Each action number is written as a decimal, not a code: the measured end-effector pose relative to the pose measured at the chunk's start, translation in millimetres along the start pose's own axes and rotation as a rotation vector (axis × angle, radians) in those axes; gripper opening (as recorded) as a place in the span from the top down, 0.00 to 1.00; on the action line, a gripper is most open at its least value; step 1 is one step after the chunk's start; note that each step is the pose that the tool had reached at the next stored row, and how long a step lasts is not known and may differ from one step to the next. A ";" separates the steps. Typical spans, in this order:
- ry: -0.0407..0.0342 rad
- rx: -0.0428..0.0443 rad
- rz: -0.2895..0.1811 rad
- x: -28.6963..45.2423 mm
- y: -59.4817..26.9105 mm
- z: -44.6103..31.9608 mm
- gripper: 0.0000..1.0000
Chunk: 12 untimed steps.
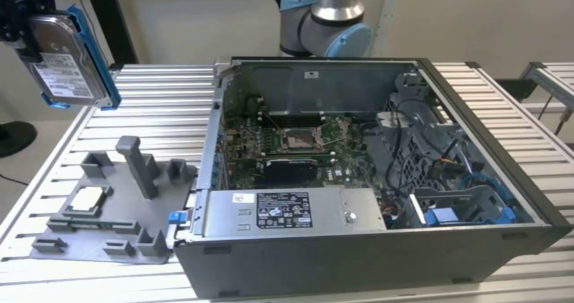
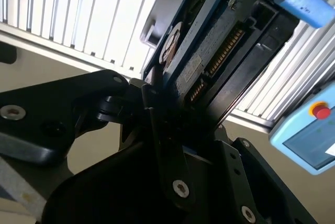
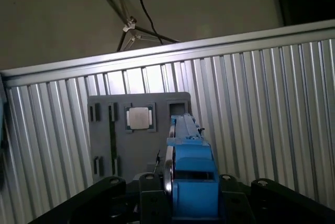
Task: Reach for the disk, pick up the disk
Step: 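Pick up the disk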
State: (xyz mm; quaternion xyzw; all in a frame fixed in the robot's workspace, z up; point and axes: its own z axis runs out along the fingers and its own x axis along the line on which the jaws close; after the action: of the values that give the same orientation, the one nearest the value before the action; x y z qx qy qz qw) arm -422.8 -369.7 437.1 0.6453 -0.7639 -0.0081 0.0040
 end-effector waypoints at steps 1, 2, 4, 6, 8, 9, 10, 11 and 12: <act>-0.0001 0.0001 0.000 0.0 0.1 -1.8 1.00; 0.0000 0.0000 0.000 0.0 0.1 -3.6 1.00; 0.0000 0.0000 0.000 0.0 0.1 -6.9 1.00; 0.0000 0.0000 0.000 0.0 0.2 -10.0 1.00; 0.0000 0.0000 0.000 -0.1 0.2 -12.7 1.00; 0.0000 0.0000 0.000 -0.1 0.3 -13.9 1.00; 0.0000 -0.0001 0.000 -0.1 0.3 -15.2 1.00; 0.0000 0.0000 0.000 -0.1 0.3 -16.6 1.00; 0.0000 0.0000 0.000 -0.1 0.3 -18.3 1.00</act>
State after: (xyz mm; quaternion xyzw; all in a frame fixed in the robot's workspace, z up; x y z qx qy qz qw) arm -422.8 -369.7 455.4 0.6453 -0.7639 -0.0081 0.0039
